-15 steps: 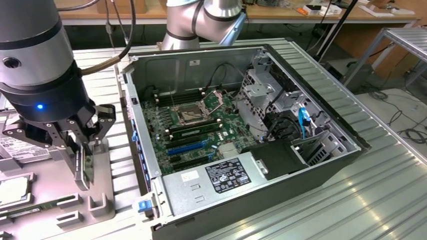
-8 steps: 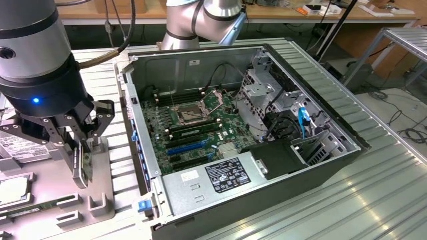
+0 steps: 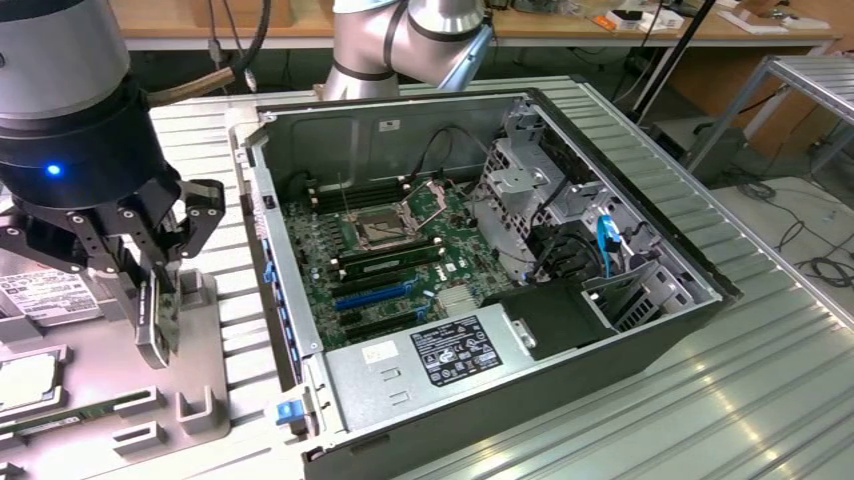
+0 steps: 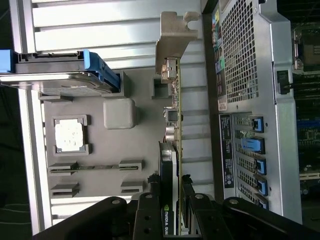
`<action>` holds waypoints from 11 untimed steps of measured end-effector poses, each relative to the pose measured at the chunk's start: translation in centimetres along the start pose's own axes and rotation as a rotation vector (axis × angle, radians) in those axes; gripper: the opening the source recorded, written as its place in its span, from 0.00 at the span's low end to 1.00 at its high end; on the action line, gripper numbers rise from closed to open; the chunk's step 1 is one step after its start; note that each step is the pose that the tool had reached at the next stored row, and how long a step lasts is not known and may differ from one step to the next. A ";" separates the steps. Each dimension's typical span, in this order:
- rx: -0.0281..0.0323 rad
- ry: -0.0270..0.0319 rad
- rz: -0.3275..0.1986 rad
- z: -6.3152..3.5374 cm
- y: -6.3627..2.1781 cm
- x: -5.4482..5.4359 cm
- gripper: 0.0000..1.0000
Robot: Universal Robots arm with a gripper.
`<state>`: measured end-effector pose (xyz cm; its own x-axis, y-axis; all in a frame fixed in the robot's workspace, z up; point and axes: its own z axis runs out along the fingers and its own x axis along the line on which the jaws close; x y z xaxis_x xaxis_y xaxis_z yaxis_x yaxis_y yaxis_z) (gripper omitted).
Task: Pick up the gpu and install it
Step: 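Pick up the gpu and move the gpu toward the slot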
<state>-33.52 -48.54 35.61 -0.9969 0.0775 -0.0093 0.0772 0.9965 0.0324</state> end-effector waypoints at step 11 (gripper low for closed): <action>0.0117 -0.0004 0.003 -1.56 0.25 0.0 0.27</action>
<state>-33.52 -48.33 37.17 -0.9967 0.0801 -0.0097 0.0799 0.9966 0.0207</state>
